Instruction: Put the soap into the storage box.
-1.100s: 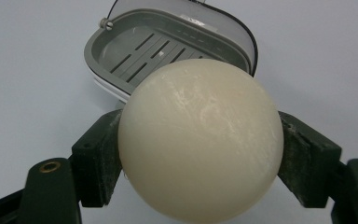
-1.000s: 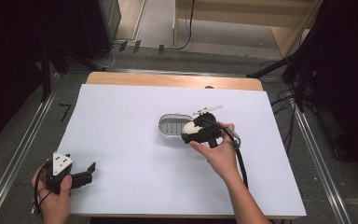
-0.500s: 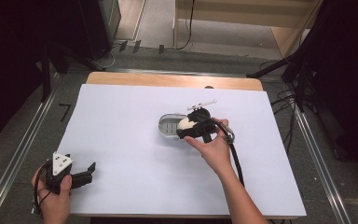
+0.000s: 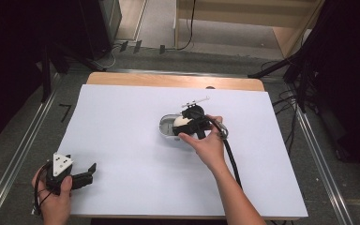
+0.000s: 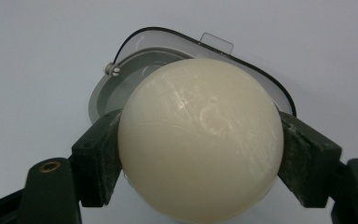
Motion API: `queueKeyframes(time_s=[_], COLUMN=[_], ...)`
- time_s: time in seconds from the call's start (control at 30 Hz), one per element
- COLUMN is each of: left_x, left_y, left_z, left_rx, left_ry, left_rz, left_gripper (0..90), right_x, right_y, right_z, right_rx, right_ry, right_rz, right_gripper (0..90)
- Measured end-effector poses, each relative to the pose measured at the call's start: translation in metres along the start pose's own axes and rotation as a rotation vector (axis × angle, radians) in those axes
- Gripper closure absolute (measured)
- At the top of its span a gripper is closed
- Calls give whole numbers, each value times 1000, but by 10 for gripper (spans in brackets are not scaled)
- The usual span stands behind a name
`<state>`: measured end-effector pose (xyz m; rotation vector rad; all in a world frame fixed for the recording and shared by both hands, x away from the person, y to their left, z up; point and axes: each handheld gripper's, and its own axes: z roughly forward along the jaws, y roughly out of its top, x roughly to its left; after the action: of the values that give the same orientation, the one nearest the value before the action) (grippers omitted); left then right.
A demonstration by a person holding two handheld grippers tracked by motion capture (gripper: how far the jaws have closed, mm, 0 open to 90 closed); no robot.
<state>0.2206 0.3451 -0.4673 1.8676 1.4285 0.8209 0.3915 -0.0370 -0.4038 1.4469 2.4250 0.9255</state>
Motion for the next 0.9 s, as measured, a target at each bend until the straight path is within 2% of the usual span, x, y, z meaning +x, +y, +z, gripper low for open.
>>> queueKeyframes(time_s=[0.47,0.9], left_x=[0,0], left_y=[0,0], left_z=[0,0], left_rx=[1,1], left_ry=[-2,-1], left_rz=[0,-1], left_gripper=[77,77], right_x=[4,3], right_y=[11,10], right_z=[14,24], right_rx=[13,33], right_ry=[-7,-8], right_rz=[12,36], right_gripper=[250,249])
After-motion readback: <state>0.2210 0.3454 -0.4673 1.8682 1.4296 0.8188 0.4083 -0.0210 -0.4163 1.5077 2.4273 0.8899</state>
